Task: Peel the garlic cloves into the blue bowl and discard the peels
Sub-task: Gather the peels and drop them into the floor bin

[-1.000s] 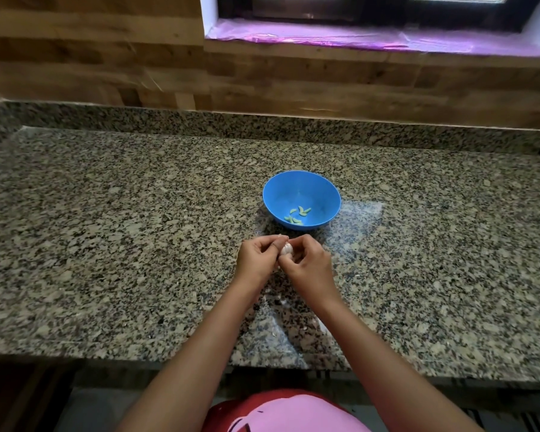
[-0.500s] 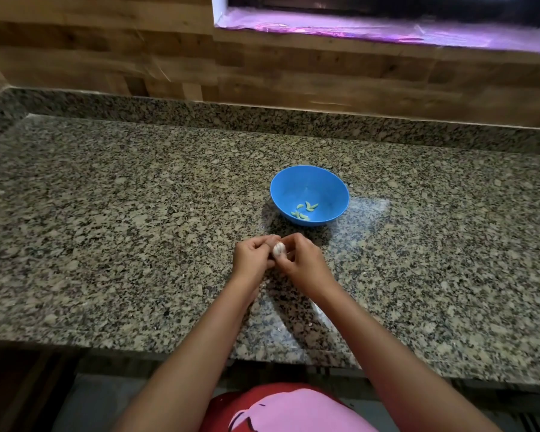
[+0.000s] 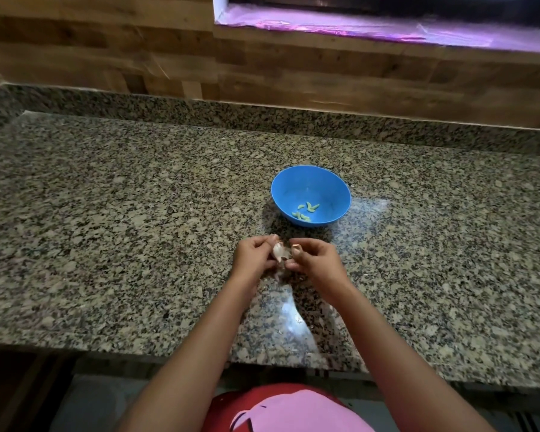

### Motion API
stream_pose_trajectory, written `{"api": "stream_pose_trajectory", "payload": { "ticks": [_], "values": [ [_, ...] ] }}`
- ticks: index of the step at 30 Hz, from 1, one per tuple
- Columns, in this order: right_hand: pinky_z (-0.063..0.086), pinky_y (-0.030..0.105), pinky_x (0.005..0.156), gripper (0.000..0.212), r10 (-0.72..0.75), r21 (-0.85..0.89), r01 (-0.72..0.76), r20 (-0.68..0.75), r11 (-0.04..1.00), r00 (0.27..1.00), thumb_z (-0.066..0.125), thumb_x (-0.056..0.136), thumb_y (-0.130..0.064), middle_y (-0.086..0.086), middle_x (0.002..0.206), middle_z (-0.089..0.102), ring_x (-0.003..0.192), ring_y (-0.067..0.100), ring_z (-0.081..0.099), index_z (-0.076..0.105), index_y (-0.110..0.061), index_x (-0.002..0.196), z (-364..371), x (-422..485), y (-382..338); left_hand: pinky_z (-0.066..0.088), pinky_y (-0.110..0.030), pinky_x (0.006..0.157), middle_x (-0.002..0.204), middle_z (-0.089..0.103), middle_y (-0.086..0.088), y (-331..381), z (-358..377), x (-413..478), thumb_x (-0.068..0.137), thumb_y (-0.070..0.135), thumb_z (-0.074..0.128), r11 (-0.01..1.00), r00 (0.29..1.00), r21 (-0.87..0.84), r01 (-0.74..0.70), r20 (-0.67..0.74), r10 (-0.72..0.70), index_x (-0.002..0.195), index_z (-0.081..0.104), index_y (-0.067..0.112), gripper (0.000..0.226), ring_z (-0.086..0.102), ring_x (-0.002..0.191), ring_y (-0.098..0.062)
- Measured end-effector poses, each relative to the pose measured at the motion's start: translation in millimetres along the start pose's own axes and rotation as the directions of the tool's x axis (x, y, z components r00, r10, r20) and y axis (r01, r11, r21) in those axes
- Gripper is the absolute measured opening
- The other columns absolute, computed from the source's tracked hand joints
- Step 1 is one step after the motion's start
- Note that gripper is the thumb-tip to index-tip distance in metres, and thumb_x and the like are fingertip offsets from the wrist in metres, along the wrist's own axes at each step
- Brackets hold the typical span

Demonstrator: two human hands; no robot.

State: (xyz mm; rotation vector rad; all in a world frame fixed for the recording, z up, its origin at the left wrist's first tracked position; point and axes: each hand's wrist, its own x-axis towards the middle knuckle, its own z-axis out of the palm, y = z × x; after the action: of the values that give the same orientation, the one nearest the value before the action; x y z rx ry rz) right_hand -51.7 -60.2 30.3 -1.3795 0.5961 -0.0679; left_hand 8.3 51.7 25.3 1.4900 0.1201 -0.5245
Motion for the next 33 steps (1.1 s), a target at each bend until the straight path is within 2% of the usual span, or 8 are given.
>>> {"api": "stream_pose_trajectory", "payload": {
  "ticks": [3, 5, 9, 12, 17, 22, 27, 33],
  "values": [
    [0.056, 0.019, 0.063, 0.018, 0.078, 0.182, -0.078, 0.009, 0.980, 0.997, 0.053, 0.088, 0.010, 0.011, 0.084, 0.063, 0.066, 0.016, 0.067, 0.063, 0.003, 0.100, -7.6, 1.0, -3.5, 0.045, -0.008, 0.050, 0.096, 0.070, -0.006, 3.0, -10.1, 7.8, 0.093, 0.025, 0.058, 0.847, 0.982, 0.512, -0.146, -0.032, 0.188, 0.116, 0.064, 0.007, 0.030, 0.060, 0.069, -0.008],
    [0.057, 0.021, 0.062, 0.013, 0.101, 0.211, -0.096, -0.013, 0.973, 0.995, 0.056, 0.086, 0.009, 0.012, 0.086, 0.065, 0.074, 0.021, 0.066, 0.063, 0.000, 0.091, -9.7, 1.1, -4.7, 0.042, -0.007, 0.055, 0.108, 0.068, -0.007, 5.2, -12.3, 11.1, 0.090, 0.026, 0.061, 0.733, 0.969, 0.655, -0.183, -0.005, 0.247, 0.118, 0.063, 0.008, 0.033, 0.058, 0.075, -0.006],
    [0.052, 0.019, 0.054, 0.009, 0.084, 0.129, -0.074, -0.070, 0.989, 0.994, 0.062, 0.084, 0.006, 0.011, 0.084, 0.066, 0.072, 0.017, 0.063, 0.064, -0.003, 0.082, -11.9, 2.2, -5.5, 0.042, -0.028, 0.087, 0.124, 0.052, -0.007, 5.6, -8.3, 11.5, 0.089, 0.033, 0.060, 0.518, 0.930, 0.825, -0.226, 0.025, 0.365, 0.129, 0.055, 0.016, 0.043, 0.045, 0.115, -0.021],
    [0.053, 0.020, 0.056, 0.006, 0.061, 0.141, -0.050, -0.082, 0.989, 0.995, 0.064, 0.082, 0.005, 0.010, 0.082, 0.067, 0.071, 0.017, 0.063, 0.064, -0.001, 0.081, -10.2, 1.0, -5.5, 0.050, -0.033, 0.088, 0.118, 0.054, -0.006, 7.8, -3.1, 4.4, 0.088, 0.031, 0.061, 0.680, 0.919, 0.643, -0.351, 0.098, 0.382, 0.124, 0.059, 0.015, 0.039, 0.052, 0.109, -0.020],
    [0.054, 0.022, 0.056, 0.012, 0.001, 0.127, 0.007, -0.066, 0.992, 0.998, 0.070, 0.079, -0.001, 0.012, 0.077, 0.070, 0.059, 0.019, 0.065, 0.065, 0.005, 0.088, -4.9, -3.7, -7.0, 0.056, -0.034, 0.076, 0.086, 0.070, -0.004, 0.3, 5.6, -2.6, 0.083, 0.018, 0.070, 0.938, 0.960, 0.241, -0.250, 0.184, 0.209, 0.086, 0.068, 0.016, 0.004, 0.065, 0.084, -0.020],
    [0.057, 0.028, 0.063, 0.003, 0.013, 0.115, 0.001, -0.117, 0.993, 0.993, 0.065, 0.081, 0.007, 0.016, 0.075, 0.067, 0.060, 0.023, 0.063, 0.064, 0.005, 0.082, 1.8, -2.1, -4.6, 0.052, -0.018, 0.060, 0.081, 0.066, -0.005, -4.6, 15.2, -6.3, 0.088, 0.006, 0.061, 0.951, 0.962, 0.151, -0.269, 0.083, 0.258, 0.083, 0.064, 0.013, 0.009, 0.062, 0.073, -0.012],
    [0.057, 0.024, 0.061, 0.006, -0.029, 0.034, 0.034, -0.130, 0.999, 0.991, 0.064, 0.082, 0.006, 0.014, 0.071, 0.066, 0.057, 0.017, 0.062, 0.064, 0.001, 0.079, 7.7, -4.9, -5.3, 0.055, -0.041, 0.081, 0.090, 0.066, -0.007, -14.7, 15.4, 2.0, 0.093, 0.018, 0.056, 0.941, 0.970, 0.238, -0.240, 0.037, 0.239, 0.082, 0.059, 0.022, 0.012, 0.063, 0.086, -0.022],
    [0.056, 0.020, 0.061, 0.004, 0.007, -0.140, -0.021, -0.100, 0.990, 0.995, 0.062, 0.085, 0.003, 0.013, 0.079, 0.067, 0.060, 0.014, 0.063, 0.065, 0.002, 0.089, 8.9, 6.7, -0.8, 0.051, -0.028, 0.059, 0.086, 0.064, -0.002, -14.8, 0.5, 2.3, 0.094, 0.019, 0.055, 0.968, 0.978, 0.146, -0.206, -0.015, 0.210, 0.085, 0.058, 0.023, 0.010, 0.060, 0.070, -0.017]
  ]
}}
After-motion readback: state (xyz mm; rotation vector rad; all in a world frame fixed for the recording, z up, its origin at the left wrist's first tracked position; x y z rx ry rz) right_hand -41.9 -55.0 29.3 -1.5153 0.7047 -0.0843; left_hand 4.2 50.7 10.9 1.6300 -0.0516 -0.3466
